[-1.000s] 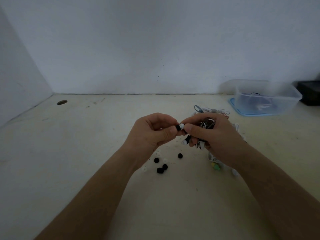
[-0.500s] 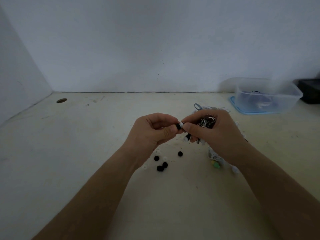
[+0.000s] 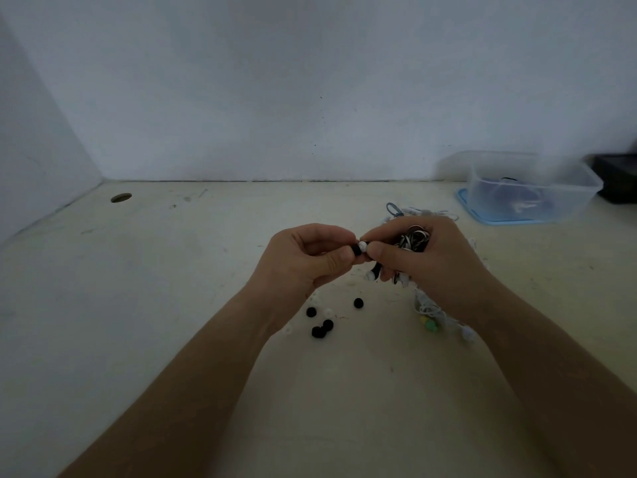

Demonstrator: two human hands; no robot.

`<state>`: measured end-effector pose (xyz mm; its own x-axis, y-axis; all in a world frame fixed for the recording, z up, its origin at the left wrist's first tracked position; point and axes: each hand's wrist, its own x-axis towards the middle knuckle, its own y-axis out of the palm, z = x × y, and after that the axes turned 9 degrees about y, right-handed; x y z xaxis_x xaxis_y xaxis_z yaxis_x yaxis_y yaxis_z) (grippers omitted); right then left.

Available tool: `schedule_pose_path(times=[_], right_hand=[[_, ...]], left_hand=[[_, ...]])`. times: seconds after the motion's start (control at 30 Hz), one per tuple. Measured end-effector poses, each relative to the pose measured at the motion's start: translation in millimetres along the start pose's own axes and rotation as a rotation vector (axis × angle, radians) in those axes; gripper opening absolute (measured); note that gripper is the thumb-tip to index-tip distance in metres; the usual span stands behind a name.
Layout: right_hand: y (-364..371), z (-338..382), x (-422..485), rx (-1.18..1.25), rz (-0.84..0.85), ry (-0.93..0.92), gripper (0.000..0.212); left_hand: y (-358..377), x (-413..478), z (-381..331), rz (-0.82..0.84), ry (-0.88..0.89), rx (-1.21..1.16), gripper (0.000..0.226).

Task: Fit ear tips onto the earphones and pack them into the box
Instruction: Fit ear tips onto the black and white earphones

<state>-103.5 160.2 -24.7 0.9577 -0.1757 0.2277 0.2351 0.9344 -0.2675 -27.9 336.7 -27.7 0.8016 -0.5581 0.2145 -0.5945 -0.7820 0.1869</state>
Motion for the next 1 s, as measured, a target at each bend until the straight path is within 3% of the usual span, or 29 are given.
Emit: schedule_pose_path(times=[0.77, 1.0], right_hand=[[3.8, -1.5, 1.2, -0.050, -0.050, -0.045, 0.010], [-0.3, -1.3, 1.7, -0.038, -0.039, -0.050, 0.010]], left_hand=[[-0.1, 0.7, 3.2, -0.021, 0.032, 0.071, 0.024], [1.8, 1.3, 2.7, 0.001, 0.013, -0.027, 0.029]])
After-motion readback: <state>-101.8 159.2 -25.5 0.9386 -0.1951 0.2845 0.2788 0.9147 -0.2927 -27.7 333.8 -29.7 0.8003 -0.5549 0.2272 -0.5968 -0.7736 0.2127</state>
